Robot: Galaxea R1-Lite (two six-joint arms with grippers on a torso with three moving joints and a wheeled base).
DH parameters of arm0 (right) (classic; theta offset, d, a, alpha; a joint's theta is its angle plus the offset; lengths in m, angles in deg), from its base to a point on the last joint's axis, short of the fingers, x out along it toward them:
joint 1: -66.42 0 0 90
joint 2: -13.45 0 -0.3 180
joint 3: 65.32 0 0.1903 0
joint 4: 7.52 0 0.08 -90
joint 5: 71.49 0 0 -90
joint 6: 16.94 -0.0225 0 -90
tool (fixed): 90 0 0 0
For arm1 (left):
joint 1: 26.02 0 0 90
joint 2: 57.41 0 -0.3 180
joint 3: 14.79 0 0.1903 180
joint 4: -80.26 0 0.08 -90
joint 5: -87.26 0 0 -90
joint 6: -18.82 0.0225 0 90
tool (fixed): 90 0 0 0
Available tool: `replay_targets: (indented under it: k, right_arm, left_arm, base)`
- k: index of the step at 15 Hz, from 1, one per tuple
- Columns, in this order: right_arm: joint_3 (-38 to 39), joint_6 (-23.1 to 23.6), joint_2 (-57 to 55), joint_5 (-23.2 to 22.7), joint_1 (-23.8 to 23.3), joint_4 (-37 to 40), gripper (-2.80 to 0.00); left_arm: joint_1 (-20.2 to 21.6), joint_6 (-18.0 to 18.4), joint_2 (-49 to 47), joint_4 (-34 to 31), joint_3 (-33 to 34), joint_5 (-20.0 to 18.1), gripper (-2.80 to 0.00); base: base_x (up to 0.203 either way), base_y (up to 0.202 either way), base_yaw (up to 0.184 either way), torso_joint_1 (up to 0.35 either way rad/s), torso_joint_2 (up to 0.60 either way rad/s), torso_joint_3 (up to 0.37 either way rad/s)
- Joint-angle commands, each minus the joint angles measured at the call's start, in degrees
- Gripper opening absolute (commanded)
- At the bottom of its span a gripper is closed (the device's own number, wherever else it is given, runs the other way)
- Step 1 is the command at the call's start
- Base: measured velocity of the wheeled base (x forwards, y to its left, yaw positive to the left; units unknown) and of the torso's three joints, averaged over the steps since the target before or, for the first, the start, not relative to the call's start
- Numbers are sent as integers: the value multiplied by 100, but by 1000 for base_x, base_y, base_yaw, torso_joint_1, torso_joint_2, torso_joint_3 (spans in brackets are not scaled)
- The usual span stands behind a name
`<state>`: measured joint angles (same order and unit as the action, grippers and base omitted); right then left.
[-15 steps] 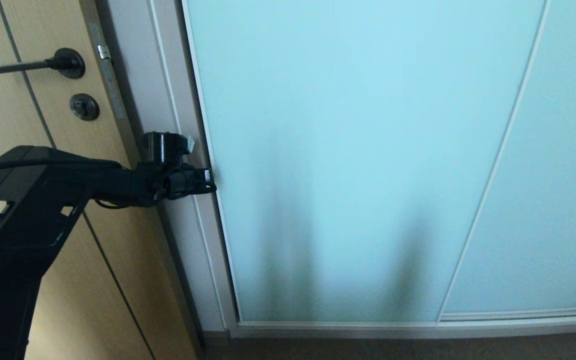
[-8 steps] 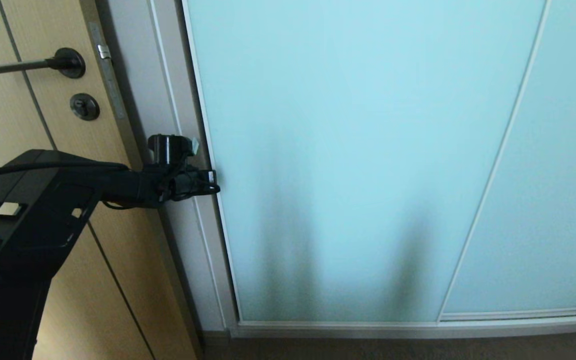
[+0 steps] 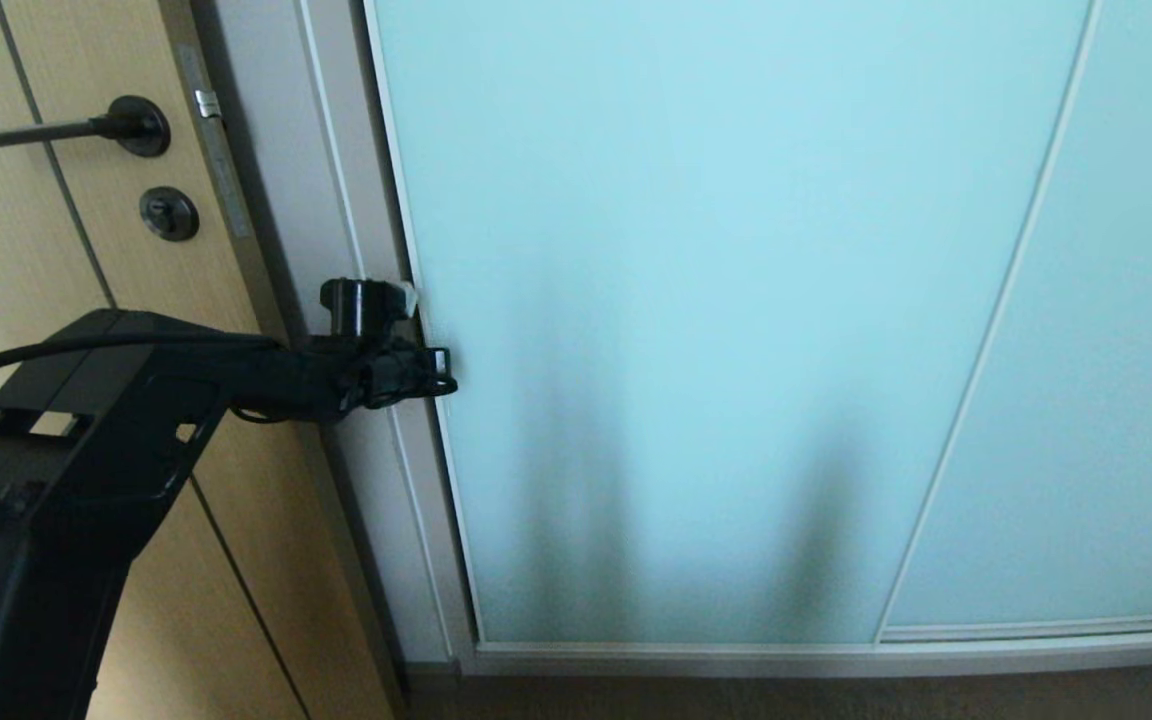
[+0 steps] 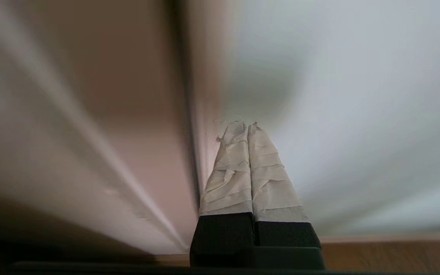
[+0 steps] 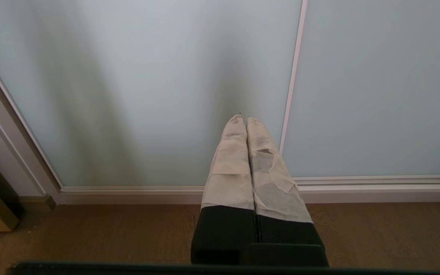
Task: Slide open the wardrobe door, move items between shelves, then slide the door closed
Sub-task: Open the door
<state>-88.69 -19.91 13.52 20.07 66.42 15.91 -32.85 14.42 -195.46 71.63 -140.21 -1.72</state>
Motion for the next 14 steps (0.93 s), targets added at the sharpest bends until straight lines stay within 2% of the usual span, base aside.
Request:
replay_targets:
  k: [1,7,11,14]
  right_arm:
    - [9,-1,1,2,0,-7,-280]
    - [9,-1,1,2,0,2,-280]
    - [9,-1,1,2,0,-6,-280]
    - [9,-1,1,2,0,-7,-280]
  left_arm:
    - [-55,9,-2,3,-43,3,-280]
    - [-152,-14,232,-5,164,95,-280]
    - [-55,12,819,-66,764,214,-280]
    - [58,87,1017,-206,757,388,-280]
  base:
    - [0,0,0,0,0,0]
    - [0,0,0,0,0,0]
    - [0,0,0,0,0,0]
    - [0,0,0,0,0,0]
